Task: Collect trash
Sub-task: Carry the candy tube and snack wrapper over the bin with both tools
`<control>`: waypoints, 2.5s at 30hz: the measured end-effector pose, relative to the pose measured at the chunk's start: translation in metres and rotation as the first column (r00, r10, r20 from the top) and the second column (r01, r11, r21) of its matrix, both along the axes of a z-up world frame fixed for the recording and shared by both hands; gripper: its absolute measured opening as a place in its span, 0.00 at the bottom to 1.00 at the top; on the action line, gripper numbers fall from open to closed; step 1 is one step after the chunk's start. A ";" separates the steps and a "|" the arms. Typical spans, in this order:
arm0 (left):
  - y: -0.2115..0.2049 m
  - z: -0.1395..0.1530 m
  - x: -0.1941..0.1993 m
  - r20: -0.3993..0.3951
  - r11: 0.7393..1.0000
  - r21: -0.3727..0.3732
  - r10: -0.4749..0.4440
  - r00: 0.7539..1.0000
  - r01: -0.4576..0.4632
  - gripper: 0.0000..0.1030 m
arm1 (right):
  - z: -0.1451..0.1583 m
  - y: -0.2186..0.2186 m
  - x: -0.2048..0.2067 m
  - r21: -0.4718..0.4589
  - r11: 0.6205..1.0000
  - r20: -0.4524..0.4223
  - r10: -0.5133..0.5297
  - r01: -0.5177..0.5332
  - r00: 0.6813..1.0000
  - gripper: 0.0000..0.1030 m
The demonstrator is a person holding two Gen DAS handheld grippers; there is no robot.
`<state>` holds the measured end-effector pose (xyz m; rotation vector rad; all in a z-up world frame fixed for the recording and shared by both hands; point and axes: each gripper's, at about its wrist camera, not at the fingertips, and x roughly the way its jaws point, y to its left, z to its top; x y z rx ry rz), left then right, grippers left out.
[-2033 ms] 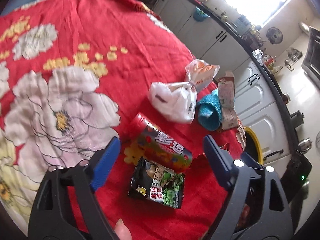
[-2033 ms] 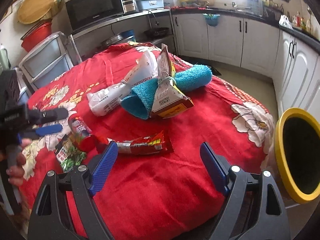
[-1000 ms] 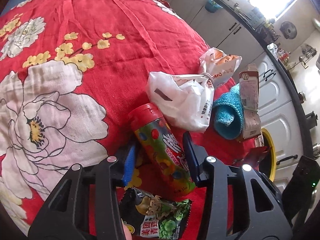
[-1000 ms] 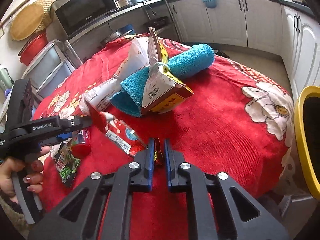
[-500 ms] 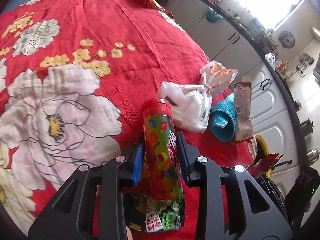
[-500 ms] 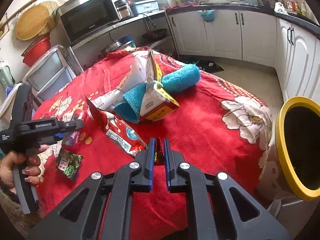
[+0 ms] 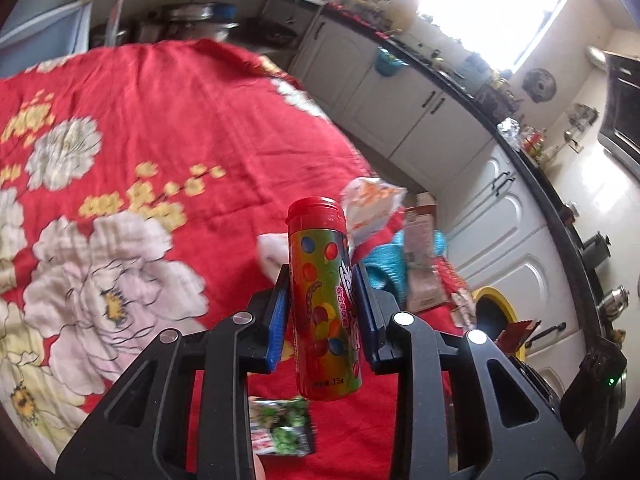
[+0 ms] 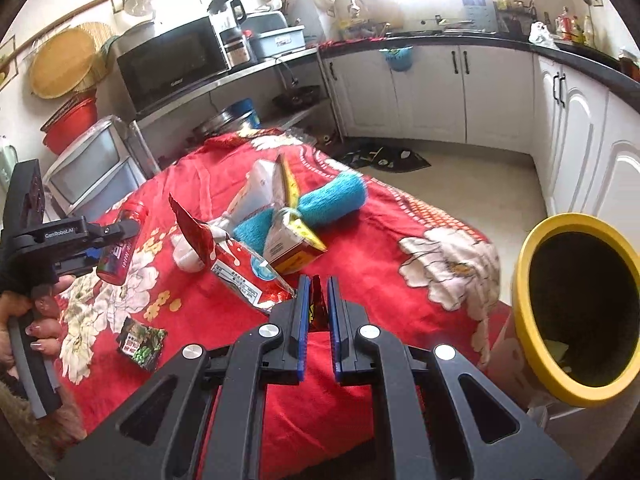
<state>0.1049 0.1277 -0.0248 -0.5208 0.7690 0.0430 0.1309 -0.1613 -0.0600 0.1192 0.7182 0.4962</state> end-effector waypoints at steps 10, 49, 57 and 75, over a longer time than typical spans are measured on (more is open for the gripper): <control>-0.053 0.019 0.025 0.050 0.993 0.029 -0.116 0.992 0.115 0.23 | 0.016 -0.037 -0.001 0.028 0.995 0.032 -0.094 0.093 0.995 0.09; -0.241 0.035 0.083 0.097 0.882 0.105 -0.469 0.878 0.460 0.23 | 0.020 -0.191 -0.014 0.104 0.884 0.054 -0.463 0.456 0.885 0.09; -0.281 0.028 0.093 0.088 0.842 0.117 -0.537 0.839 0.527 0.23 | 0.008 -0.214 -0.014 0.085 0.848 0.034 -0.527 0.523 0.849 0.09; -0.360 -0.020 0.126 0.011 0.746 0.100 -0.663 0.749 0.658 0.23 | -0.056 -0.246 0.010 -0.055 0.780 -0.047 -0.626 0.623 0.779 0.09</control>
